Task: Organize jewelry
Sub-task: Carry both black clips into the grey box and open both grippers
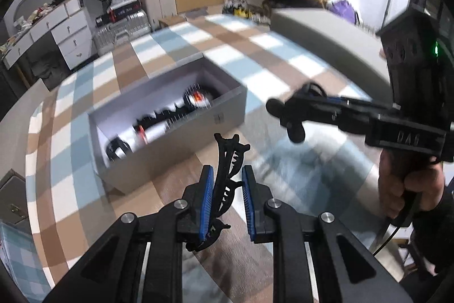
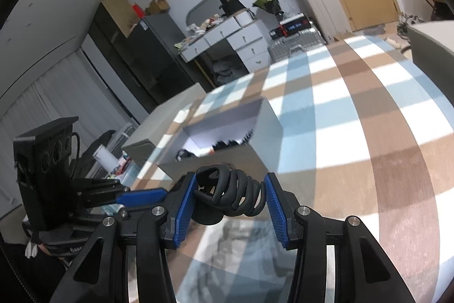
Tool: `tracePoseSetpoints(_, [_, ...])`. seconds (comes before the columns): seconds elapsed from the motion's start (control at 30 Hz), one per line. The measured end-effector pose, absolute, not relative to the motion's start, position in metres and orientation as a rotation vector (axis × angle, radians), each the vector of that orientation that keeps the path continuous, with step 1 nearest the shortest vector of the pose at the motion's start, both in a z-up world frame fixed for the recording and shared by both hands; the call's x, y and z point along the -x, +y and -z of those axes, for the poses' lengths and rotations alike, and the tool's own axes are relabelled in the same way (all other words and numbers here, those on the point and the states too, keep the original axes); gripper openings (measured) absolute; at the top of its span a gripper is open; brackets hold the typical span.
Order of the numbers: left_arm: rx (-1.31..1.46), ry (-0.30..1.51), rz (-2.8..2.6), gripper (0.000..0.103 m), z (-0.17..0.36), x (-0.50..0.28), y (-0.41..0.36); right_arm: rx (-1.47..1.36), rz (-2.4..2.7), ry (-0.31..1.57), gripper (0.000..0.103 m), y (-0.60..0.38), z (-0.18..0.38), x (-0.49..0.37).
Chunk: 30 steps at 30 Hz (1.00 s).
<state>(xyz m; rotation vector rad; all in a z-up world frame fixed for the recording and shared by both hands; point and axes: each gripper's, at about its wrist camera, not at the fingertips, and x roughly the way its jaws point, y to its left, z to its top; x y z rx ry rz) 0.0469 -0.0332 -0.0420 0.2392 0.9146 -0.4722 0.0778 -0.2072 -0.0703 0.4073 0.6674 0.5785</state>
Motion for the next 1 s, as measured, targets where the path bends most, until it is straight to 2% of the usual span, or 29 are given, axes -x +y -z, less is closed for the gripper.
tracePoseSetpoints(0.43, [-0.171, 0.762, 0.385, 0.015, 0.016, -0.092, -0.007, -0.341, -0.651, 0.590, 0.047, -0.176, 0.029, -0.120])
tracePoseSetpoints(0.93, [-0.158, 0.800, 0.403, 0.015, 0.033, -0.134, 0.006, -0.351, -0.659, 0.651, 0.047, -0.160, 0.051, -0.176])
tracePoseSetpoints(1.0, [-0.160, 0.806, 0.411, 0.011, 0.035, -0.136, 0.006, -0.353, -0.660, 0.665, 0.047, -0.158, 0.056, -0.180])
